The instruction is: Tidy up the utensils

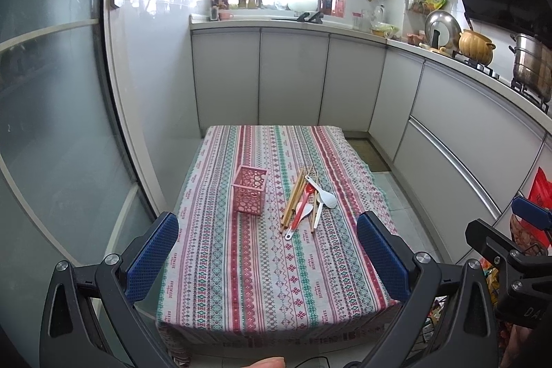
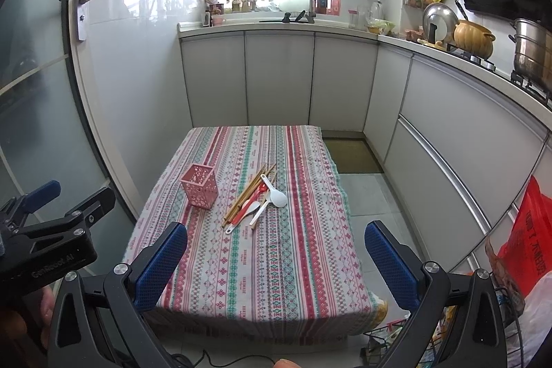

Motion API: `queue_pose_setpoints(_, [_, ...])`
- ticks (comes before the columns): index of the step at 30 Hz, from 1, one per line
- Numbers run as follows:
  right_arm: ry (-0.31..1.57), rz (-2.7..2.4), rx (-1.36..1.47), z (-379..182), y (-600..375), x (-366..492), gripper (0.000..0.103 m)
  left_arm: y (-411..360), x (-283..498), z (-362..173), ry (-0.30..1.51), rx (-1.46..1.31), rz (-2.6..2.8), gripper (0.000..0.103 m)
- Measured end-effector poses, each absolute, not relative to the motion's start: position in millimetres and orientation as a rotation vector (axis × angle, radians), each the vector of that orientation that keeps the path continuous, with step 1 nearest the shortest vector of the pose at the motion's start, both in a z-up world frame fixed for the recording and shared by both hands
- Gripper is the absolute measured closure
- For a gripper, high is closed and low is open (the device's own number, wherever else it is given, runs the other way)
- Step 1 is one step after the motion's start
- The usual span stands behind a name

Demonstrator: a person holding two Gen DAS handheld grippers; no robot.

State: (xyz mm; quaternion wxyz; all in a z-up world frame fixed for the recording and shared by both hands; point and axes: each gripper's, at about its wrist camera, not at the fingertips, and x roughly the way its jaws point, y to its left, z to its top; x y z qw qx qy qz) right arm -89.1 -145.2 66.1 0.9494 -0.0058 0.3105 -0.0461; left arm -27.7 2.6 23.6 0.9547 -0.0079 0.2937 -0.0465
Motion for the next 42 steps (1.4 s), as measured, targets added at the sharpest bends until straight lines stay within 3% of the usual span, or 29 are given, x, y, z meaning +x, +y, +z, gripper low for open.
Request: queue_pose_setpoints(42, [0.657, -0.087, -0.007, 54, -151, -73, 0.0, 5, -8, 10, 0.628, -0.016, -0.089, 0.0])
